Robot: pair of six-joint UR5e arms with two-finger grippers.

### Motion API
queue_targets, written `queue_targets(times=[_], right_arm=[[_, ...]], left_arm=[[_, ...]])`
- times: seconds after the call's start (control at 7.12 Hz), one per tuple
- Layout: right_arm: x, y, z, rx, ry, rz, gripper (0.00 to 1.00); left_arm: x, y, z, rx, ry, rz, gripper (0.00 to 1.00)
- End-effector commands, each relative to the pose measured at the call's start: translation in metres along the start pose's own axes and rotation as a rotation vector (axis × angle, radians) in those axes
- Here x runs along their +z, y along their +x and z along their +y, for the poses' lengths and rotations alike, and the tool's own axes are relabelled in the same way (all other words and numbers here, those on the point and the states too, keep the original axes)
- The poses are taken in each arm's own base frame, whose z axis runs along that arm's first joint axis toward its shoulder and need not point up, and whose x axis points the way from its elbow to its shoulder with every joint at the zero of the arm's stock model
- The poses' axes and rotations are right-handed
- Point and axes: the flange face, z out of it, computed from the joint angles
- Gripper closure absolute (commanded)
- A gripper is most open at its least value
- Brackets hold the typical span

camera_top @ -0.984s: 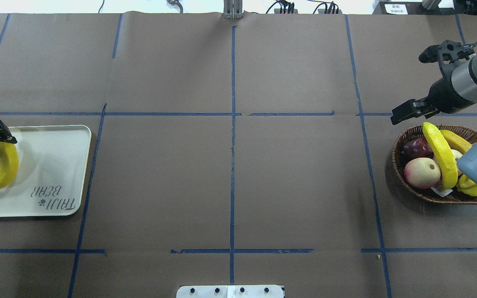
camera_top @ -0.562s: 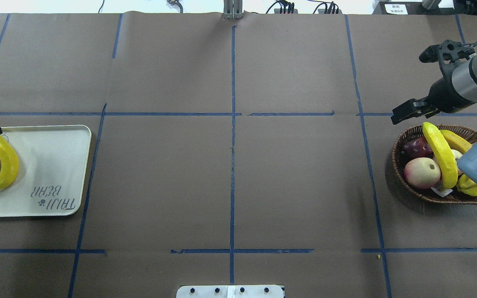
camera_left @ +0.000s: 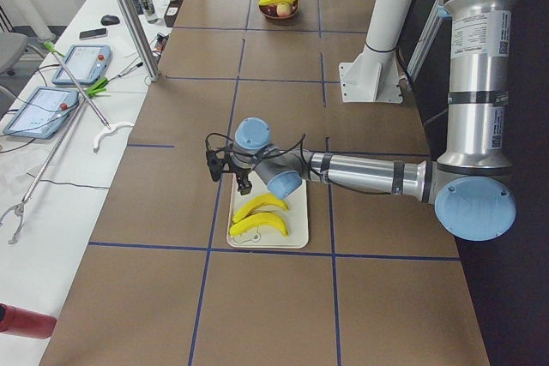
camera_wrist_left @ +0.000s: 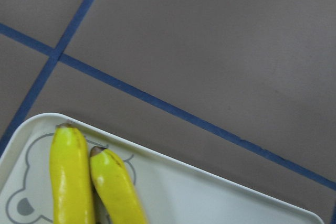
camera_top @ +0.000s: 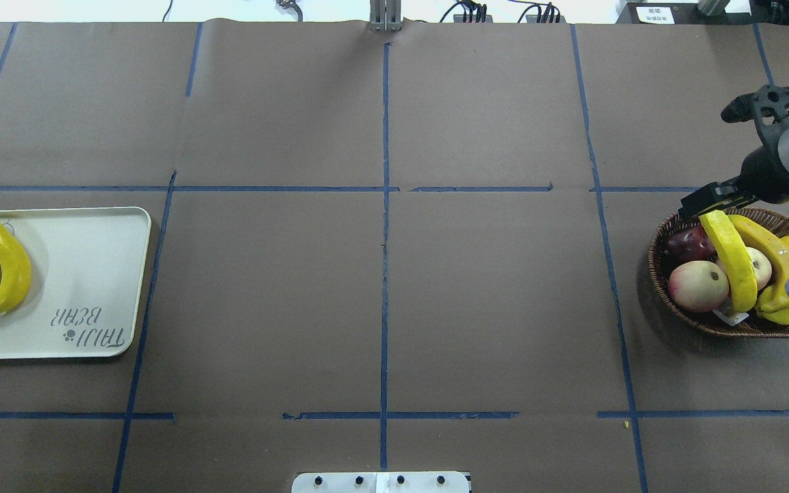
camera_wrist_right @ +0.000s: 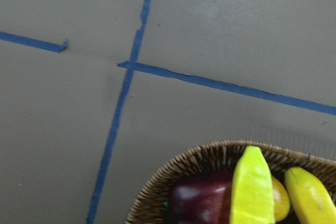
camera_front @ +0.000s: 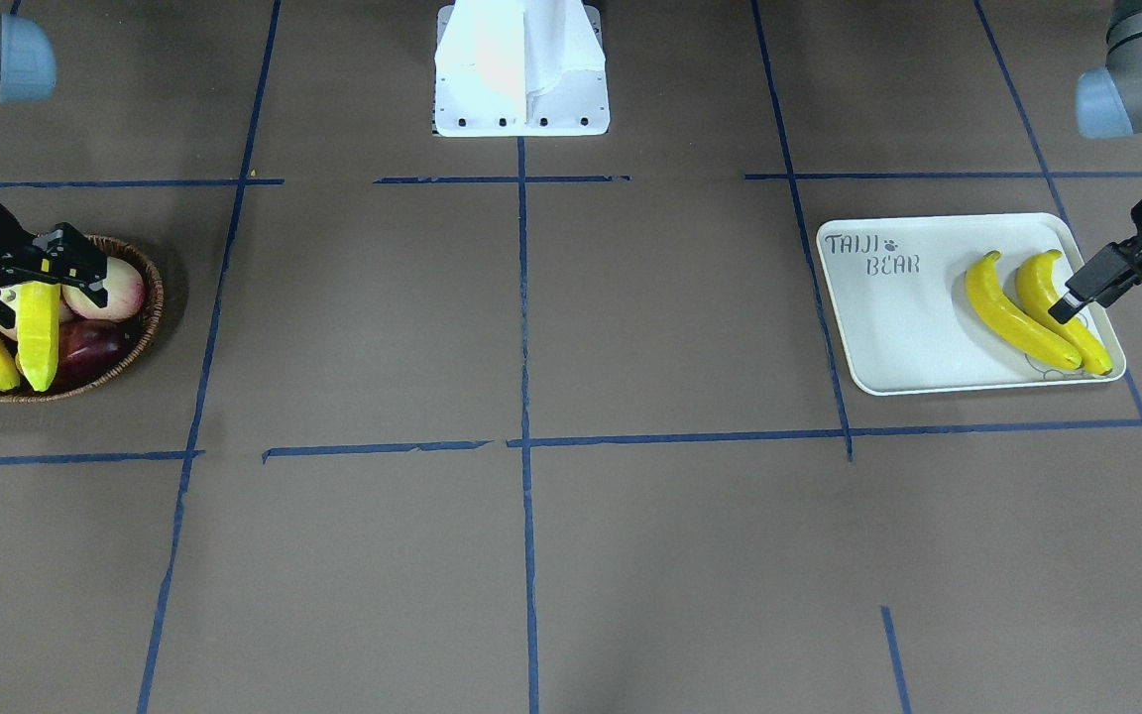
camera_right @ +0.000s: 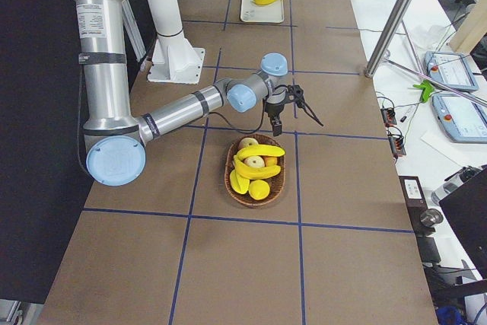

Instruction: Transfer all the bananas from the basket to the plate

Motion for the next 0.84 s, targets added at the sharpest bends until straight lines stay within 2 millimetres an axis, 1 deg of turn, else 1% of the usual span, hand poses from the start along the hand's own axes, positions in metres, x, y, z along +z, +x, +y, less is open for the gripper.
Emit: queue_targets(times=[0.0,0.14,0.28,0.42,0.56,0.7], right_arm=[[0.014,0.039,0.037,-0.017,0.025,0.055,0.02],[0.014,0.040,0.038,0.001,0.028,0.058,0.07],[0.017,0.040,0.042,0.016,0.023,0.069,0.14],[0.020,0.033,0.046,0.008,0.013,0.065,0.16],[0.024,0.017,0.051,0.013,0.003,0.053,0.16],[0.034,0.014,0.059,0.007,-0.009,0.077,0.16]], left_arm=[[-0.003,0.023,0.009,0.027,-0.011,0.026,0.00],[-0.001,0.024,0.011,0.029,-0.016,0.026,0.00],[-0.001,0.024,0.011,0.029,-0.016,0.026,0.00],[0.000,0.025,0.011,0.029,-0.017,0.027,0.00],[0.000,0.024,0.011,0.027,-0.017,0.025,0.00],[0.003,0.025,0.013,0.032,-0.022,0.025,0.00]])
